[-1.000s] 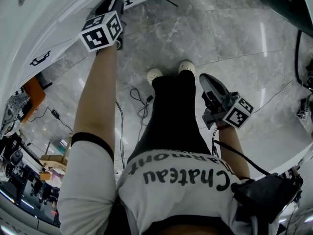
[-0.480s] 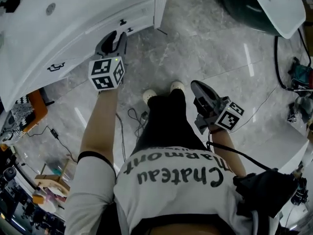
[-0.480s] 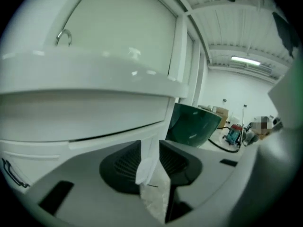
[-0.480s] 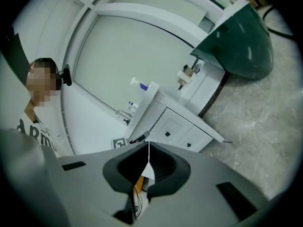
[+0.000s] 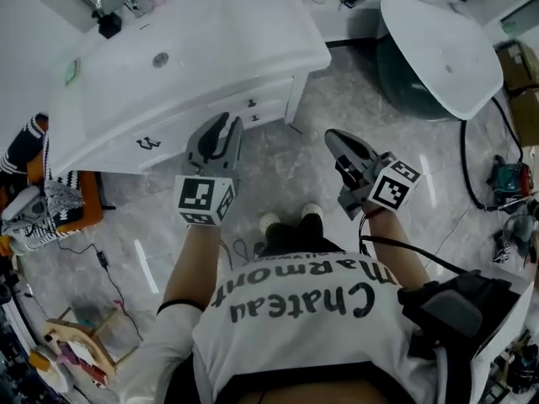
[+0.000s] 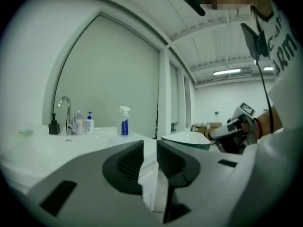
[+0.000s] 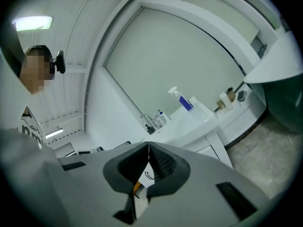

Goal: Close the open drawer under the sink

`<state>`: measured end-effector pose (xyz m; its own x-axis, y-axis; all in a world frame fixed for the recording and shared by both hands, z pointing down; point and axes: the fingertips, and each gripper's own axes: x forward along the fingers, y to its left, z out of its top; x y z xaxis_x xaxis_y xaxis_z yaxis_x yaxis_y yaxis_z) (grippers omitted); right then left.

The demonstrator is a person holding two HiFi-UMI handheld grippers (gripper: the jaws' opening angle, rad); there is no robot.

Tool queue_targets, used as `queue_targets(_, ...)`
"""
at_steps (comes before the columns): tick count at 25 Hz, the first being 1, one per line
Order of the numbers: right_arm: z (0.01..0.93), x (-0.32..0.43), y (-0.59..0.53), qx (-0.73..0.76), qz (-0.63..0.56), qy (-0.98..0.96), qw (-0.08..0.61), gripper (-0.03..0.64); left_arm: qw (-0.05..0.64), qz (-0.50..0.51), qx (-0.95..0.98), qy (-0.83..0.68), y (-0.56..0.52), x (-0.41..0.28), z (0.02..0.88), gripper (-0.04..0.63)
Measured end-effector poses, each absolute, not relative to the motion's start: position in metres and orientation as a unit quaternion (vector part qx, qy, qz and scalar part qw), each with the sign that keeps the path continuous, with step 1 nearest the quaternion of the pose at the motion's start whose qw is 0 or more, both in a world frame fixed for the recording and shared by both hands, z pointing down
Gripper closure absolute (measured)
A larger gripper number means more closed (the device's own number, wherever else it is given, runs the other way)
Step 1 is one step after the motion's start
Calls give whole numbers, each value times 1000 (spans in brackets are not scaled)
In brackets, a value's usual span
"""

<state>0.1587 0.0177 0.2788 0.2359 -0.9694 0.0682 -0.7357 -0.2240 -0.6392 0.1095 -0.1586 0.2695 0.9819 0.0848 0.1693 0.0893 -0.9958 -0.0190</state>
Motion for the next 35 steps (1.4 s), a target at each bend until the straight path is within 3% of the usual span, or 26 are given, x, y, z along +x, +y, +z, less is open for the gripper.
queue_targets(7,193,160,-8,-735,-167,625,202,604,-11,-5,-998,-57,-154,83,176,524)
queue_targets(14,144,122,-11,-705,-143,653,235,605,-26,17,-996,-85,-139,31,130,538)
queue_targets(20,149,99,-10,-725,-135,654,171,604,-23,28,-996,-81,-142,1,126,543)
queue_targets(35,166,89,-15,-731,-141,645,172,604,-33,28,-997,-59,-151,-27,134,552)
